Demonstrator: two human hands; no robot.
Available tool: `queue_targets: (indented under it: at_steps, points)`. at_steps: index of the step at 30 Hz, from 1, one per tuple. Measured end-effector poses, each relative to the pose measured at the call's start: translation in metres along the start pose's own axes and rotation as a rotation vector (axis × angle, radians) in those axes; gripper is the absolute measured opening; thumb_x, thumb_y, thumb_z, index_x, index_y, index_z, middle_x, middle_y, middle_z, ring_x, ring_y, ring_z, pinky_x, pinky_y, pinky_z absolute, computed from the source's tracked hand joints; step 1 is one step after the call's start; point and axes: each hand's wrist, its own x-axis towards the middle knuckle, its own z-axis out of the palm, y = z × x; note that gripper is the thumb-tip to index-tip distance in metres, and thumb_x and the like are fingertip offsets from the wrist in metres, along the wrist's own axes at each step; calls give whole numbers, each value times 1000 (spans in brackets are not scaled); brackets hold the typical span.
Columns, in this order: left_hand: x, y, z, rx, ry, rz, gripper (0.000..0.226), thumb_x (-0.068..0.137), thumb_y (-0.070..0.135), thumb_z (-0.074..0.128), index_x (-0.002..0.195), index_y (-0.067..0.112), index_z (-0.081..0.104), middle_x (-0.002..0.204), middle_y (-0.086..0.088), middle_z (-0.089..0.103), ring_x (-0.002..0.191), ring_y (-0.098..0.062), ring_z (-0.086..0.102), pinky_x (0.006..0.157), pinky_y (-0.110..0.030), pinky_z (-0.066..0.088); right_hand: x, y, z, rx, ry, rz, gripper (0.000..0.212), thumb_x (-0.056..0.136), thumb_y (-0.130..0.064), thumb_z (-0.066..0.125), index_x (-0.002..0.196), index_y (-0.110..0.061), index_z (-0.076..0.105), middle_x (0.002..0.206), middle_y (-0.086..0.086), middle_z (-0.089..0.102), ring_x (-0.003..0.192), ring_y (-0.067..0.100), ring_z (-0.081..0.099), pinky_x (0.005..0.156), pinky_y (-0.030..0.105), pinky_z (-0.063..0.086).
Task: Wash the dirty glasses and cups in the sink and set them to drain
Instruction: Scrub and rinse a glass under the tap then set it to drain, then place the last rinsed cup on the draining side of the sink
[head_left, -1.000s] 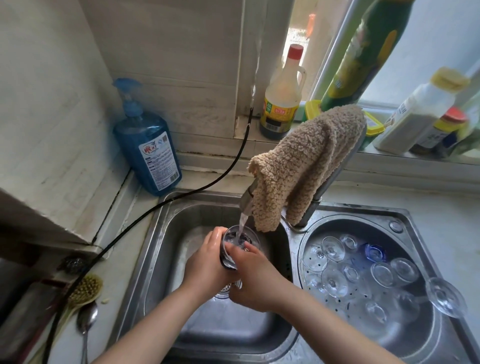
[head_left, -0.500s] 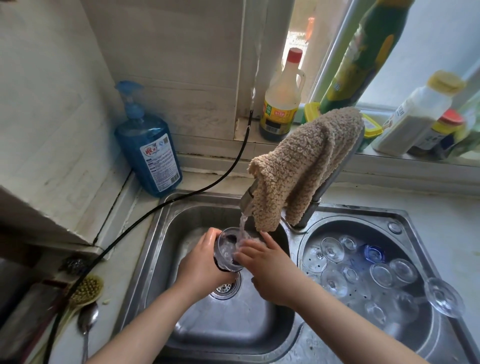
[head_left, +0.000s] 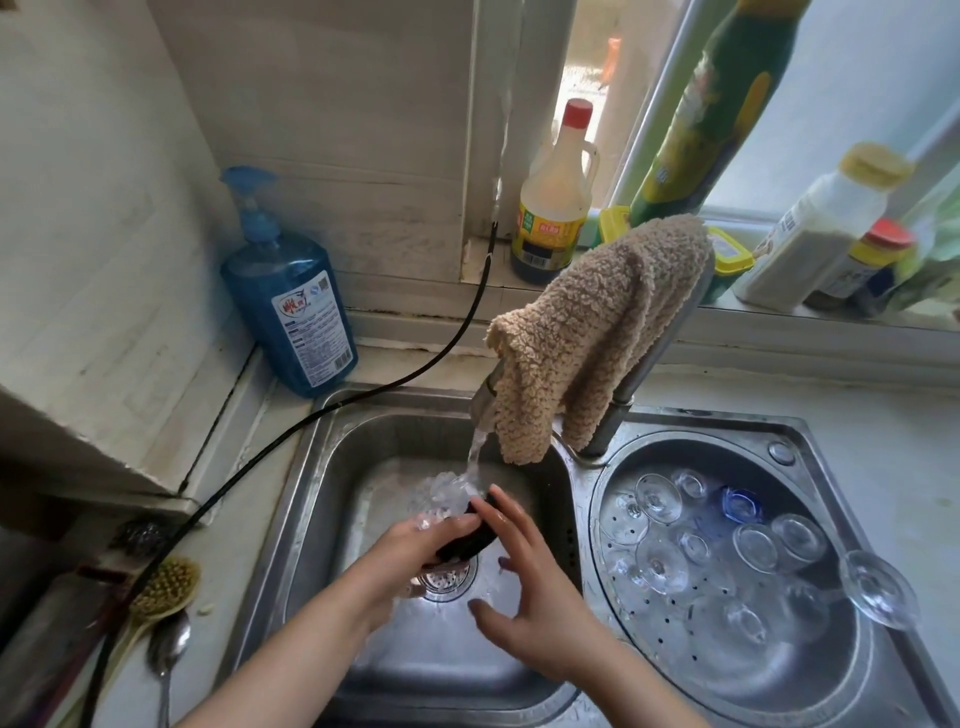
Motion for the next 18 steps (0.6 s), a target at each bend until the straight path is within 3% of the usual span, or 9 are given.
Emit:
queue_targets:
  at_steps: [4, 8, 11, 13, 15, 16, 18]
  points:
    - [2, 8, 3, -177, -143, -137, 63, 66, 59, 75, 114, 19, 67, 111, -11, 71, 105, -24, 68, 101, -48, 39, 13, 0, 2, -145, 123, -27, 90, 76, -26, 66, 141, -58, 11, 155, -18, 5, 141, -5, 11, 106, 5, 21]
    - [9, 12, 6, -321, -172, -188, 61, 69, 60, 69, 103, 10, 70, 101, -14, 71, 94, -26, 65, 95, -52, 43, 30, -1, -5, -196, 194, -31, 77, 72, -37, 58, 139, -50, 23, 145, -11, 27, 133, 9, 36, 100, 21, 40]
    - [11, 14, 4, -363, -162, -236, 66, 76, 69, 53, 99, 10, 70, 92, -15, 69, 86, -26, 61, 91, -53, 44, 36, -2, -11, -194, 156, -7, 76, 67, -48, 65, 136, -44, 34, 133, -16, 36, 119, 5, 47, 91, 25, 49]
    - [15, 17, -2, -417, -177, -222, 79, 80, 76, 40, 108, 9, 70, 105, -18, 67, 91, -29, 59, 91, -53, 44, 40, -7, -16, -105, 163, 68, 75, 62, -51, 72, 131, -42, 43, 122, -19, 42, 106, -3, 50, 85, 15, 46]
    - [19, 22, -4, -488, -168, -167, 76, 85, 72, 33, 116, 12, 69, 117, -16, 66, 96, -30, 60, 90, -49, 46, 46, -15, -19, 60, 202, 188, 55, 62, -44, 77, 112, -38, 54, 107, -18, 52, 92, -8, 55, 75, 7, 43]
    - [22, 25, -2, -505, -133, -139, 69, 89, 68, 31, 113, 15, 70, 115, -13, 68, 93, -28, 63, 88, -46, 47, 49, -17, -20, 164, 200, 255, 42, 65, -39, 78, 101, -35, 56, 99, -16, 59, 86, -7, 59, 72, 8, 46]
    - [26, 30, 4, -534, -24, -75, 58, 94, 58, 31, 105, 16, 70, 102, -11, 72, 86, -25, 68, 86, -42, 47, 55, -23, -19, 400, 129, 374, 27, 74, -38, 73, 96, -28, 61, 88, -7, 68, 78, 3, 66, 73, 23, 56]
